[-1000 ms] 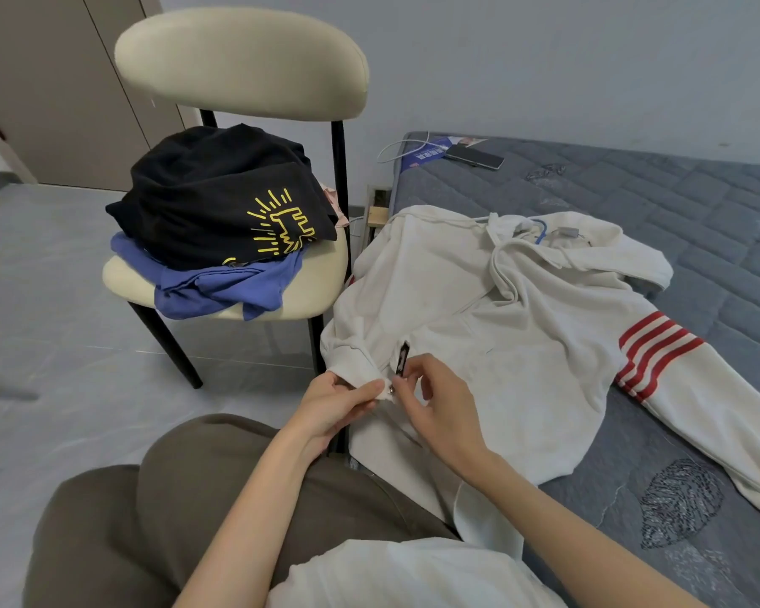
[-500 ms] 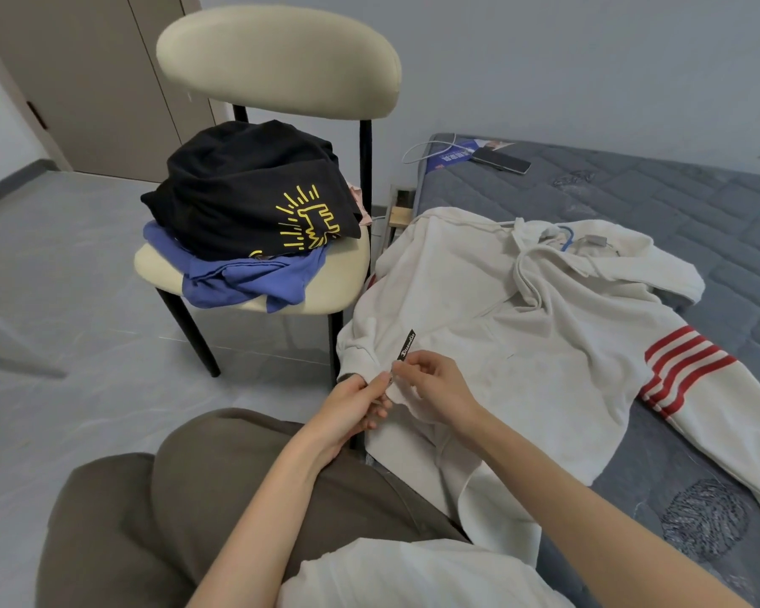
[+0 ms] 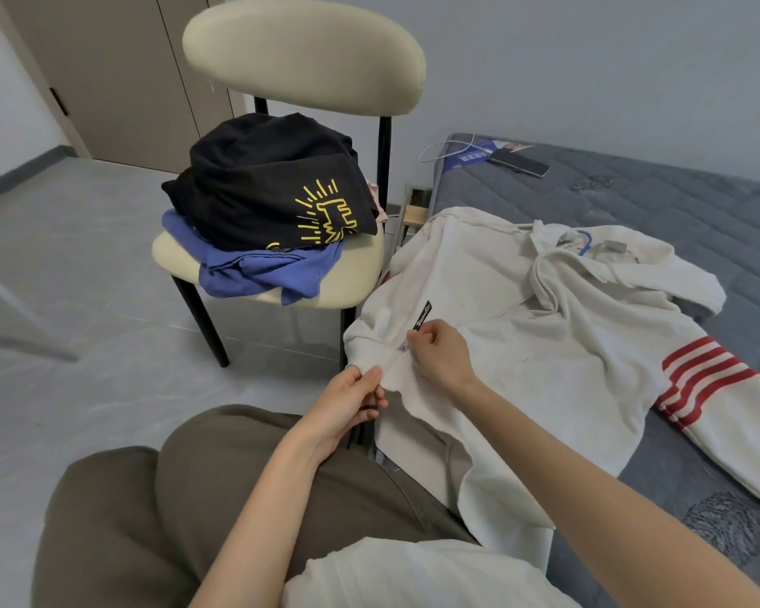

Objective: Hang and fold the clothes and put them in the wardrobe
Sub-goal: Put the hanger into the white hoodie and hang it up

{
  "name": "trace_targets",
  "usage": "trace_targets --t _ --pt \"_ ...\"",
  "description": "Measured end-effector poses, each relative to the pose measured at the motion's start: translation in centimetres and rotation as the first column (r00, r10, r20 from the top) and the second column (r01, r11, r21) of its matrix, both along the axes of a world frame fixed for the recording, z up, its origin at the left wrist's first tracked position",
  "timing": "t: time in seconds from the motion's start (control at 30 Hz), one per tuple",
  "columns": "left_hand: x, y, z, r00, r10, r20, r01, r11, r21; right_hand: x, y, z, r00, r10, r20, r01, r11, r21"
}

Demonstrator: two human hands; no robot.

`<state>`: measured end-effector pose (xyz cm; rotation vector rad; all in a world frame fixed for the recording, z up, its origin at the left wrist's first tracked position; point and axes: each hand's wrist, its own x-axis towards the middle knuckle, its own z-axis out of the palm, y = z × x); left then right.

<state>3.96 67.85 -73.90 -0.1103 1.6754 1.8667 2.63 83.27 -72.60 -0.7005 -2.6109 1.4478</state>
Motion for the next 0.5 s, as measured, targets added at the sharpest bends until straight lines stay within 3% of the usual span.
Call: trace_targets --t 0.1,0.17,0.27,0.33,0.4,0.5 --pt "-0.2 -0.4 0.1 1.0 0.013 0.015 -0.013 0.999 0.046 -1.7 1.2 0.7 0.995 -0.097 0.003 0.097 0.995 0.03" --pt "-0.3 -0.5 0.1 0.998 0.052 0.028 -0.054 0.996 0.07 -2.3 1.9 1.2 0.994 -0.108 -0.019 0.109 0.985 0.132" --pt "-0.7 -0.6 0.0 0.972 0.211 0.102 -0.222 0.968 0.114 -2.0 1.7 1.7 0.992 0.017 -0.126 -0.004 0.994 0.106" --pt "-1.1 -0.8 -0.3 0.922 0.305 0.239 -0.344 0.928 0.142 -1.2 1.2 1.7 0.982 0.154 -0.11 -0.148 0.987 0.056" --pt "-1.3 -0.9 -0.4 0.909 0.218 0.356 -0.308 0.926 0.219 -0.7 1.1 1.7 0.962 0.256 -0.099 -0.251 0.966 0.058" --pt "-1.1 -0.4 -0.5 0.925 0.171 0.34 -0.26 0.936 0.238 -0.3 1.3 2.0 0.951 0.274 -0.141 -0.262 0.96 0.095"
